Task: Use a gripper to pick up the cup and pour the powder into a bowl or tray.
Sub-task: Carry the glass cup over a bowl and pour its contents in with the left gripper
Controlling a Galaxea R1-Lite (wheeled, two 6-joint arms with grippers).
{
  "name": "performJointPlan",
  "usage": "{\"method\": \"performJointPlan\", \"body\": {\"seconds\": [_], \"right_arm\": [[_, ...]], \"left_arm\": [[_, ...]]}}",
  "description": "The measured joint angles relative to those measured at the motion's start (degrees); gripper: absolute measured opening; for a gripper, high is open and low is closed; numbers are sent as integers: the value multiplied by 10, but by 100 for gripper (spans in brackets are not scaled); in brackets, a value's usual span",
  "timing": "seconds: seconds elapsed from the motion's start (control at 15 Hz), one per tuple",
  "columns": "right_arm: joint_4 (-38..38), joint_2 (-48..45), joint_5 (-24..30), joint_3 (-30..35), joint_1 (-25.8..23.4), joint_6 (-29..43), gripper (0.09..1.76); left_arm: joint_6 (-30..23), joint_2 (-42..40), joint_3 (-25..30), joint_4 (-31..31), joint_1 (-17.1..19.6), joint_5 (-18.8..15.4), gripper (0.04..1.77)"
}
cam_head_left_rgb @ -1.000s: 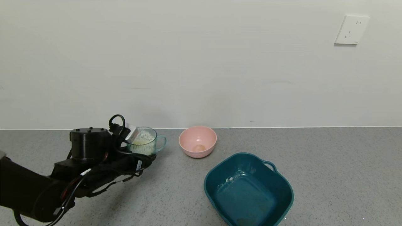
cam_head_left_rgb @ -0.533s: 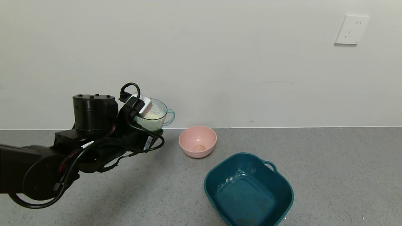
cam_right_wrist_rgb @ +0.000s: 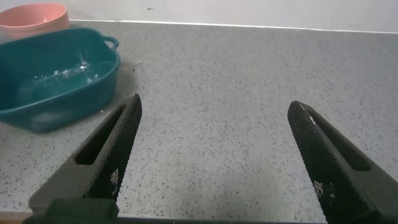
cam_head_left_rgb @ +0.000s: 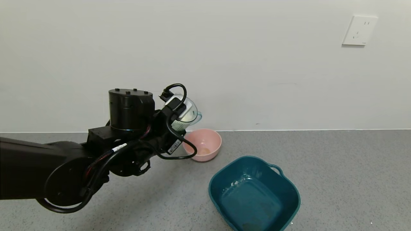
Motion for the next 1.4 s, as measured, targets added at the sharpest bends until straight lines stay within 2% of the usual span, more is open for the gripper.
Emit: {"method": "performJointPlan", "body": {"seconds": [0.27,0.53,0.73,1.0,1.2,1.4], "right_arm": [[0,0,0,0,0,0,171],[0,0,0,0,0,0,171],[0,0,0,0,0,0,171],[0,0,0,0,0,0,171],[0,0,0,0,0,0,171],[0,0,0,0,0,0,171]], "left_arm": [[18,20,-29,44,-50,23,125],[49,32,-36,74,-87,54,125],[79,46,-36,75,-101,67,125],[146,63,-41,74,-112,95,125],[181,75,-46,74,-124,128,125],[208,91,-48,68,-134,135,125]]}}
